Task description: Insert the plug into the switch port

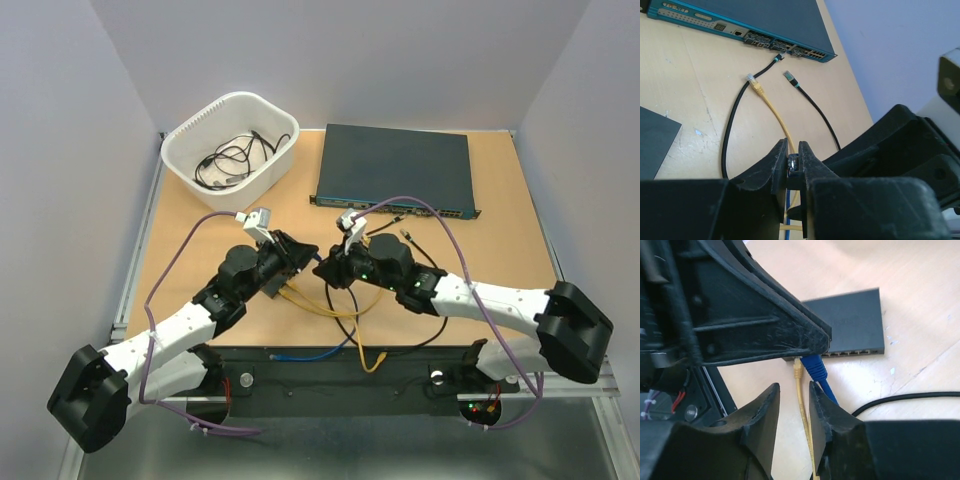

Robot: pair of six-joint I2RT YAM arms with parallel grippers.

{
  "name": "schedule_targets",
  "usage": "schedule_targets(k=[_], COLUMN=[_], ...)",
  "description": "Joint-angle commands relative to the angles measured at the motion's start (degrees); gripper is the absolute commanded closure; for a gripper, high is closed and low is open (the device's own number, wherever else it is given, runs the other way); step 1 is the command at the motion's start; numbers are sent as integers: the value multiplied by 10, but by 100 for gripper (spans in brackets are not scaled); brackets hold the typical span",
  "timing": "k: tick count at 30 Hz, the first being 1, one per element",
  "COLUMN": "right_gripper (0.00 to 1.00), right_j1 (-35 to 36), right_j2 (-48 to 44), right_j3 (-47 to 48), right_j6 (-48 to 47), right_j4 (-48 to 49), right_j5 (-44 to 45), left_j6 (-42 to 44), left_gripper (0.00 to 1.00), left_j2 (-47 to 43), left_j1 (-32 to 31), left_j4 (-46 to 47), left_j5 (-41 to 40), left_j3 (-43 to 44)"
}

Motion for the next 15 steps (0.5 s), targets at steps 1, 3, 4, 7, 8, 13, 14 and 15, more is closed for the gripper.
schedule_targets(k=[1,3,4,7,8,13,14,15], right_gripper=[64,61,60,60,60,60,60,60], right_j1=[3,3,3,3,3,3,3,3], right_j2=[-74,-105,-111,-109,-104,-57,-52,-43], right_j3=[-3,-13,-16,-14,-9,2,3,2], right_j6=[-23,-32,-34,-44,-47,-50,-51,-50], right_j4=[20,19,15,3,-1,-1,4,6], right_j5=[43,79,86,95,91,77,73,71], left_j6=[8,7,9,9,9,9,9,9], left_gripper=[100,100,100,100,100,100,100,100], left_j2=[-4,-1,3,8,8,7,6,4], left_j1=[-2,-1,-1,-2,-1,-2,-2,-2], left_j4=[20,21,21,21,21,21,20,19], left_j5=[9,10,10,14,15,20,20,21], left_j3=[-8,-6,-5,0,1,7,7,8])
